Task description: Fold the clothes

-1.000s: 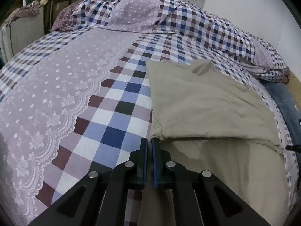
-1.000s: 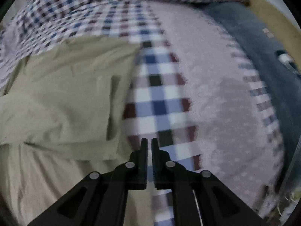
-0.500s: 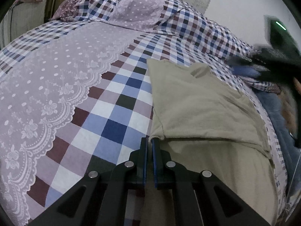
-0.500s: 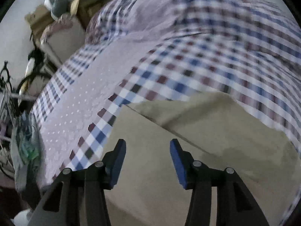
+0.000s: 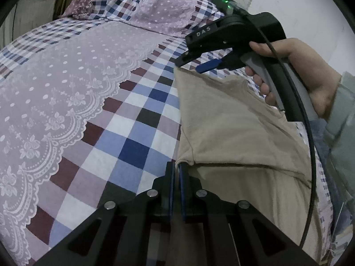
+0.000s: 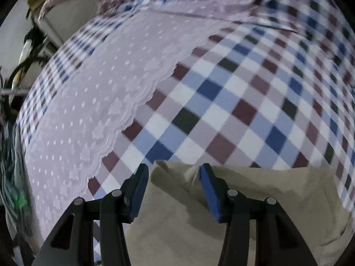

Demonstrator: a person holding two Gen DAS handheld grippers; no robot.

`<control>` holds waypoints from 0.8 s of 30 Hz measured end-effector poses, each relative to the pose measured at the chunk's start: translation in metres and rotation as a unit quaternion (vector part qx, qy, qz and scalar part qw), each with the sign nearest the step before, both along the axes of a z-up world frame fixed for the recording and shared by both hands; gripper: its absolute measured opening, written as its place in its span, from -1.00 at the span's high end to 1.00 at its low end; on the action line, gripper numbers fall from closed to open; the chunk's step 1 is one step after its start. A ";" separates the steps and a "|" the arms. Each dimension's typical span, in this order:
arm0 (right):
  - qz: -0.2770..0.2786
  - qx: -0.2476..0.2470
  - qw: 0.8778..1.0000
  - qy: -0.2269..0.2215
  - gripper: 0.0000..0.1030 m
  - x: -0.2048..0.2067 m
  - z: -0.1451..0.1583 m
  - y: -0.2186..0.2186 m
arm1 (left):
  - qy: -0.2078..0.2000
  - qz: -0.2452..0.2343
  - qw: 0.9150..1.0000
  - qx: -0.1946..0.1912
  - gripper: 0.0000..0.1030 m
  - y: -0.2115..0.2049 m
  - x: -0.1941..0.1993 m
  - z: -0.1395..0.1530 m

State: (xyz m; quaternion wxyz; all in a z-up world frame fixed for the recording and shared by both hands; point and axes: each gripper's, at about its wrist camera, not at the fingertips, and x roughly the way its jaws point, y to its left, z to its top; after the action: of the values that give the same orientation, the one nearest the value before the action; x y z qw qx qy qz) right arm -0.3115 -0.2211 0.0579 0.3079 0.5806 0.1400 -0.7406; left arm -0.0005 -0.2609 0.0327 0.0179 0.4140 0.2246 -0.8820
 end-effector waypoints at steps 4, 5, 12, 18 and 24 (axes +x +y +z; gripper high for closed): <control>0.011 0.006 1.000 -0.004 -0.04 0.001 -0.003 -0.001 | -0.001 0.001 1.000 0.002 0.92 0.000 0.001 0.000; 0.008 0.006 1.000 -0.005 -0.02 0.001 -0.003 0.000 | -0.001 0.000 1.000 0.003 0.92 -0.001 -0.002 0.000; 0.020 -0.005 1.000 0.013 0.28 0.018 0.013 0.012 | -0.001 0.001 1.000 0.002 0.92 -0.007 -0.004 -0.001; 0.026 0.021 0.999 0.003 0.54 0.017 0.005 0.022 | -0.003 0.003 1.000 0.001 0.92 -0.008 -0.006 -0.003; 0.023 0.004 0.999 0.040 0.93 0.029 0.041 0.044 | -0.001 0.006 1.000 -0.013 0.93 -0.002 -0.012 0.002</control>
State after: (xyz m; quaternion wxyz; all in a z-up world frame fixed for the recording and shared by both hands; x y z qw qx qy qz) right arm -0.2825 -0.1772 0.0992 0.3168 0.5483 0.1682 -0.7554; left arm -0.0121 -0.2631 0.0345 0.0288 0.4134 0.2160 -0.8841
